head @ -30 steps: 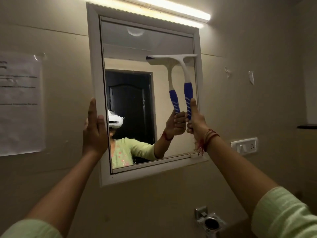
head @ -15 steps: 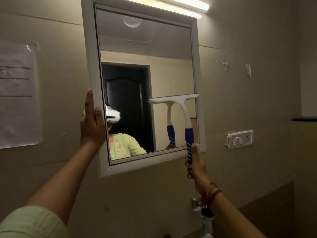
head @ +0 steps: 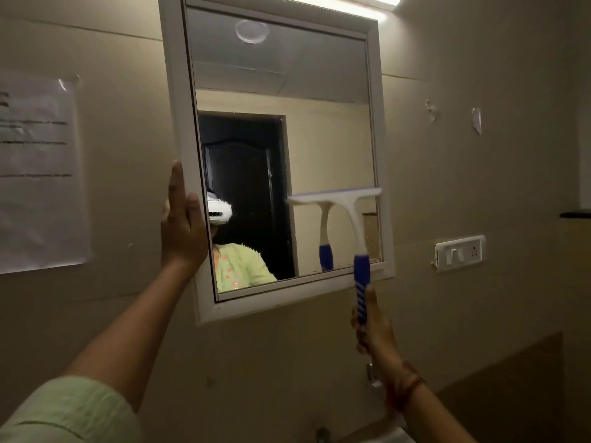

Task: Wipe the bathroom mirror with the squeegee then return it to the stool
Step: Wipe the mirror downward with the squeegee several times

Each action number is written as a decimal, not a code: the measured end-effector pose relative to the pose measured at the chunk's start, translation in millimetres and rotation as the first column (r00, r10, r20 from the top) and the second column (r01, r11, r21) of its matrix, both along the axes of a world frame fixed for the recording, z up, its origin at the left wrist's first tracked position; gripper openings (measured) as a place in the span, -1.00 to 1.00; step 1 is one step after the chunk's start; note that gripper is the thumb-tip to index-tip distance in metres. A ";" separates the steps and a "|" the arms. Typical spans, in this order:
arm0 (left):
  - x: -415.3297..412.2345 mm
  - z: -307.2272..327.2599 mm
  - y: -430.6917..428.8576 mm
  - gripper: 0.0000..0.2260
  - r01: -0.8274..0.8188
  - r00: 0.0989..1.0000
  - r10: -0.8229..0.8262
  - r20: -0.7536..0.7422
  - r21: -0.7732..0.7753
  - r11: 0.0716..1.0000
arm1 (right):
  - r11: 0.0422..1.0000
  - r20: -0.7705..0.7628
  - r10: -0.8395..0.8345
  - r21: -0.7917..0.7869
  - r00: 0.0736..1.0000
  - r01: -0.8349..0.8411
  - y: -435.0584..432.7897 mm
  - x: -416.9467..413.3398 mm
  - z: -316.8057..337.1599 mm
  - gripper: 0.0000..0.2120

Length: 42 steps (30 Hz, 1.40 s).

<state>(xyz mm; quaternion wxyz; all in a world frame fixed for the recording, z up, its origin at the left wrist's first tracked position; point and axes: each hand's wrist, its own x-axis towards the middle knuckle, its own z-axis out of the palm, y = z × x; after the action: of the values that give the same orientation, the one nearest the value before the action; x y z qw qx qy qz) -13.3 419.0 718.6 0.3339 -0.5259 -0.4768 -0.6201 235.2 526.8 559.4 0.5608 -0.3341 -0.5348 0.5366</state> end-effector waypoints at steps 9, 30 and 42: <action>2.2 0.5 1.4 -0.58 -0.002 1.000 0.001 0.031 0.023 1.000 | 0.999 0.008 0.024 0.039 1.000 -0.024 -7.7 0.5 14.6 -0.46; 0.6 0.4 -1.9 -0.58 -0.018 0.999 0.018 0.035 -0.008 1.000 | 0.999 0.010 -0.041 0.011 0.999 0.041 -2.5 4.4 -27.3 -0.49; 1.8 0.1 -1.6 -0.57 -0.014 0.999 0.014 0.040 -0.008 1.000 | 0.987 -0.022 -0.014 -0.163 1.000 0.010 -6.3 7.5 -97.6 -0.52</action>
<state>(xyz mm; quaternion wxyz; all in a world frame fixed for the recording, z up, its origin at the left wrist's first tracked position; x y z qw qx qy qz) -11.6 417.4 718.7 0.3266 -0.5114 -0.4896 -0.6262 242.7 520.5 461.8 0.5409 -0.3760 -0.4807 0.5788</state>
